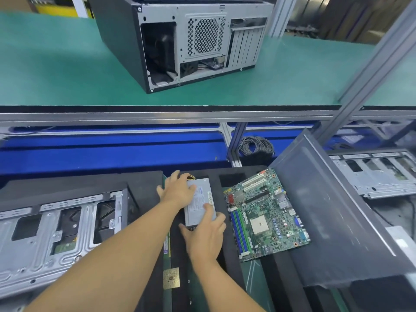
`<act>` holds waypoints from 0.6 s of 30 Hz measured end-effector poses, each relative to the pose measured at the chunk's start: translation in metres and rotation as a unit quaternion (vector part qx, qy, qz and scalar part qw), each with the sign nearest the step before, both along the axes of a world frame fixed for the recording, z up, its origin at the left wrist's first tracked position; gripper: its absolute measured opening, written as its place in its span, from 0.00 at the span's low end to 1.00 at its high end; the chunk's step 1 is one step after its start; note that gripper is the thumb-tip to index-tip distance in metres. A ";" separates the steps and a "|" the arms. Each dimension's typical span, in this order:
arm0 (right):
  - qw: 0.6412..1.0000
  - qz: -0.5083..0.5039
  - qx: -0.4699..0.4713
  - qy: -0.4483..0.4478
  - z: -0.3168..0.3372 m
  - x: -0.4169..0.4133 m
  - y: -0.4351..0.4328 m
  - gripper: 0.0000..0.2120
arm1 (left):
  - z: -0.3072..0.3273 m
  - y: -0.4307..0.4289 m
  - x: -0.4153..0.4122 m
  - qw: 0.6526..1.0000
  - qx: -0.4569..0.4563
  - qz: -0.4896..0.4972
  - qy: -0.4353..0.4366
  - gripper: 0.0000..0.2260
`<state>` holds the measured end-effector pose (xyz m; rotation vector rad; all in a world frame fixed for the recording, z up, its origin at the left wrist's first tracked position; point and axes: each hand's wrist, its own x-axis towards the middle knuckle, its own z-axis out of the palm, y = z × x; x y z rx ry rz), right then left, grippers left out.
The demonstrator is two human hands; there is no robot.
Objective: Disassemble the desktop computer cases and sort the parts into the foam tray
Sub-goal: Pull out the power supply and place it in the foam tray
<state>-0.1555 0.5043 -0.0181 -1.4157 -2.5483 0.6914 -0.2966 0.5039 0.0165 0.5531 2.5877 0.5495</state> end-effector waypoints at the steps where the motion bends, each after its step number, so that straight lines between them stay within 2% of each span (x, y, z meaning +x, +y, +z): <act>1: 1.000 0.004 -0.011 0.004 0.001 0.000 0.001 0.43 | 0.002 -0.003 0.002 1.000 -0.004 0.007 -0.016 0.23; 5: 1.000 0.011 -0.025 -0.007 0.009 0.000 0.004 0.44 | 0.020 -0.016 0.009 0.997 -0.007 0.049 -0.062 0.22; 9: 0.998 0.023 -0.031 -0.050 0.021 -0.014 0.012 0.50 | 0.050 -0.028 0.019 0.997 0.011 0.041 -0.070 0.17; 12: 0.995 0.020 -0.069 -0.075 0.028 -0.026 0.019 0.55 | 0.069 -0.035 0.029 0.995 0.037 0.029 -0.084 0.14; 15: 0.989 0.021 -0.087 -0.116 0.034 -0.031 0.024 0.61 | 0.076 -0.043 0.042 0.990 0.062 0.036 -0.119 0.11; 17: 0.987 0.022 -0.085 -0.136 0.037 -0.031 0.024 0.62 | 0.075 -0.048 0.049 0.988 0.071 0.039 -0.132 0.07; 18: 0.986 0.024 -0.081 -0.144 0.038 -0.029 0.022 0.63 | 0.074 -0.052 0.051 0.987 0.075 0.042 -0.135 0.09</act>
